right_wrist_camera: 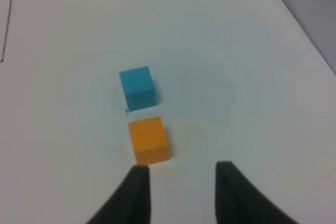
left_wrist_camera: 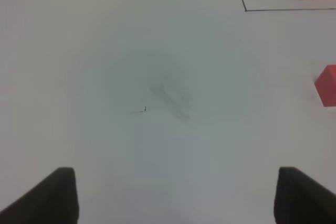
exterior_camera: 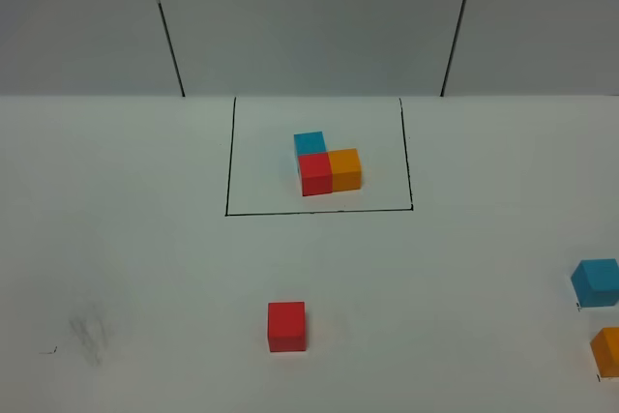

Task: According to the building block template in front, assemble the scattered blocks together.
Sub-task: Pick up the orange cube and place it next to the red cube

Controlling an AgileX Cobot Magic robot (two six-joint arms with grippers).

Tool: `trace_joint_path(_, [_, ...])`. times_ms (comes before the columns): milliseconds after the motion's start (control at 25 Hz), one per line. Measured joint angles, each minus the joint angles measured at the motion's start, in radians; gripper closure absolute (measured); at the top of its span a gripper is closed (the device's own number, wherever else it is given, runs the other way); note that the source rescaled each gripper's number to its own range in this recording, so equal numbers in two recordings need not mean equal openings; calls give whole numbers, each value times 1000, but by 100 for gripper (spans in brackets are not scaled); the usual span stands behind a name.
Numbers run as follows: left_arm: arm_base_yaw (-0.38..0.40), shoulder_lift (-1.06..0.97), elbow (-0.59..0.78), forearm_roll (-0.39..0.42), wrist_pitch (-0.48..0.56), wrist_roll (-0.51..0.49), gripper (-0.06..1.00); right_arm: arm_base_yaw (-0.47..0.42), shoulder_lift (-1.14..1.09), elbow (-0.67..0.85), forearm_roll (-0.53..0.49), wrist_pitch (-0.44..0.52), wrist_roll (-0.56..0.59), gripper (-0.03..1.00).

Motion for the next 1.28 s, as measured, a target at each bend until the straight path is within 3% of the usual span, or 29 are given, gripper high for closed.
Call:
trace_joint_path(120, [0, 0, 0, 0, 0, 0, 1, 0, 0, 0, 12, -1, 1, 61])
trace_joint_path(240, [0, 0, 0, 0, 0, 0, 1, 0, 0, 0, 12, -4, 0, 21])
trace_joint_path(360, [0, 0, 0, 0, 0, 0, 1, 0, 37, 0, 12, -6, 0, 2])
trace_joint_path(560, [0, 0, 0, 0, 0, 0, 1, 0, 213, -49, 12, -4, 5, -3])
trace_joint_path(840, [0, 0, 0, 0, 0, 0, 1, 0, 617, -245, 3, -6, -35, -3])
trace_joint_path(1160, [0, 0, 0, 0, 0, 0, 1, 0, 1132, -481, 31, 11, -51, 17])
trace_joint_path(1280, [0, 0, 0, 0, 0, 0, 1, 0, 1259, -564, 68, 11, -52, 20])
